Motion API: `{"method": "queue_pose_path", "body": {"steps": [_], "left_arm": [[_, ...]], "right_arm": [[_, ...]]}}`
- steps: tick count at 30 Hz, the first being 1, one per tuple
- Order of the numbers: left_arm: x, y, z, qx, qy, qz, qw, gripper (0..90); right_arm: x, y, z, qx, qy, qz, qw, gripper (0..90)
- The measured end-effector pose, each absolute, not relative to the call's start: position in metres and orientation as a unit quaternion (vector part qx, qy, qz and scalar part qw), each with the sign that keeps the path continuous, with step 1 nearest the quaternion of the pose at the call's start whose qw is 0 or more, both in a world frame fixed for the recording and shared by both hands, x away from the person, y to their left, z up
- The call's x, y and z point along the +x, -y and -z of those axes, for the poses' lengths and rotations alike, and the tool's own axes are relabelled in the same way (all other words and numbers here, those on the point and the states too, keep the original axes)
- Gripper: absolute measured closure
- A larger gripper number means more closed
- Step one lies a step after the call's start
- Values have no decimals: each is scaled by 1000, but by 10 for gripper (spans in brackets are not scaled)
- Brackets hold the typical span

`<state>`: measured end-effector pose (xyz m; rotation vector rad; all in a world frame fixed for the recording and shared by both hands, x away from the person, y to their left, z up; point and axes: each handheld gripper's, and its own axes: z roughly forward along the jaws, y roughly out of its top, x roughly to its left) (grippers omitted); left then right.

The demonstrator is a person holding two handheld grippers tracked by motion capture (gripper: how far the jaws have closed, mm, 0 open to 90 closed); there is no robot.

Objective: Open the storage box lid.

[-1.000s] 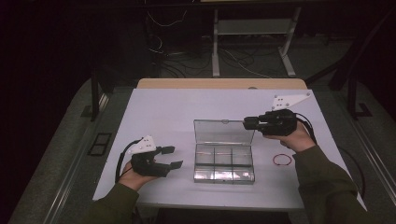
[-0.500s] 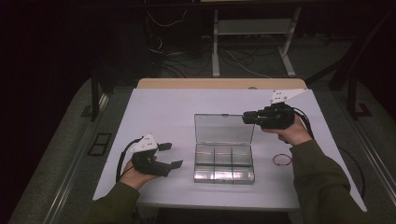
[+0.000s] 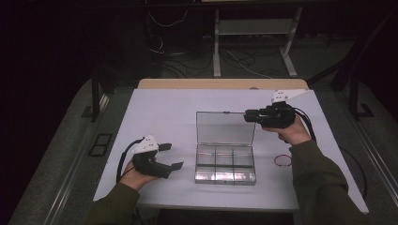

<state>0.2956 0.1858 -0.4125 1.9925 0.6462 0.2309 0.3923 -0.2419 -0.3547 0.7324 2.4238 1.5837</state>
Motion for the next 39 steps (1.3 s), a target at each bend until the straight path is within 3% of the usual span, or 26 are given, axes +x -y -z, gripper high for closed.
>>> {"method": "queue_pose_path", "body": {"steps": [39], "left_arm": [[295,-188,416,826,-268,-94,488,144]], "right_arm": [[419,236,378,303,-796,-515,97,578]]}}
